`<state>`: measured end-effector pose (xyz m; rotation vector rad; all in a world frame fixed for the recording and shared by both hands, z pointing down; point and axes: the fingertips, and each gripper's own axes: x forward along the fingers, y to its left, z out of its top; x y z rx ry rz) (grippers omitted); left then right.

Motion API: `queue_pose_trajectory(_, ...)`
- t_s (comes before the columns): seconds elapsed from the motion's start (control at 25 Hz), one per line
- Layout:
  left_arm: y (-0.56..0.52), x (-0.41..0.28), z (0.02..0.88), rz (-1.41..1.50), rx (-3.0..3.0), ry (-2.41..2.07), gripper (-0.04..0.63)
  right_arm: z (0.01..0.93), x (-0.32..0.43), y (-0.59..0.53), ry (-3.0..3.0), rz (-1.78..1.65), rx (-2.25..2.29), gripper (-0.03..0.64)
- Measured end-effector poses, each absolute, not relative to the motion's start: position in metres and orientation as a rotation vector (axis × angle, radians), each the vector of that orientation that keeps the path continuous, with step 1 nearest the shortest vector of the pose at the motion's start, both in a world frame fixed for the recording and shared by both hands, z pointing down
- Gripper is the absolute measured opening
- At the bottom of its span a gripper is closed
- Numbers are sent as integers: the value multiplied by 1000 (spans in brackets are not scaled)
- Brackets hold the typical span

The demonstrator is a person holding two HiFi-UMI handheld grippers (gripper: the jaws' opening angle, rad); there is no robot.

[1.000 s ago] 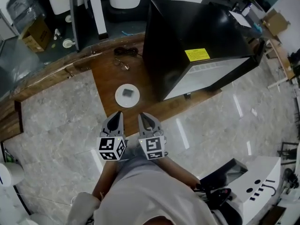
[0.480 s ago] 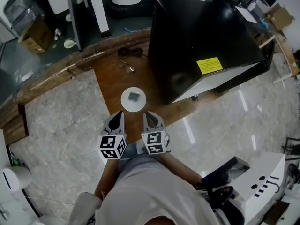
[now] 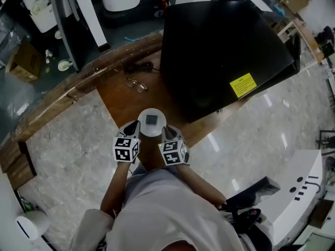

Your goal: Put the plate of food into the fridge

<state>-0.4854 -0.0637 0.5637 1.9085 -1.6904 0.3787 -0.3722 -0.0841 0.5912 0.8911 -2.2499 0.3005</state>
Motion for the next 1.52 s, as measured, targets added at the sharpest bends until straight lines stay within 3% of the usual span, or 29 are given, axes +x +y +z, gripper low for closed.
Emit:
queue_pose_trajectory(0.2,-97,-518,622,582,1895,-1532,18,645,-385,-104,-2126,494,900,26)
queue_pose_trajectory(0.4,-106,-523,672,678,1862,-1344,18,689,-375,-108,-2049,785,953,161)
queue_pose_trajectory(0.76,-116,-508,692,686,1886,-1171,18,704,-353,-114,-2003,1221,1052,161)
queue_pose_trajectory(1.12,-128,-501,693,702,1925,-1192,18,705,-355,-118,-2030,1385,1030,150)
queue_pose_trajectory(1.36,-128,-496,699,688,1927,-1216,18,706,-400,-82,-2025,1978,669,86)
queue_pose_trajectory(1.52,-131,-496,699,698,1934,-1233,17,702,-407,-80,-2046,2152,610,44)
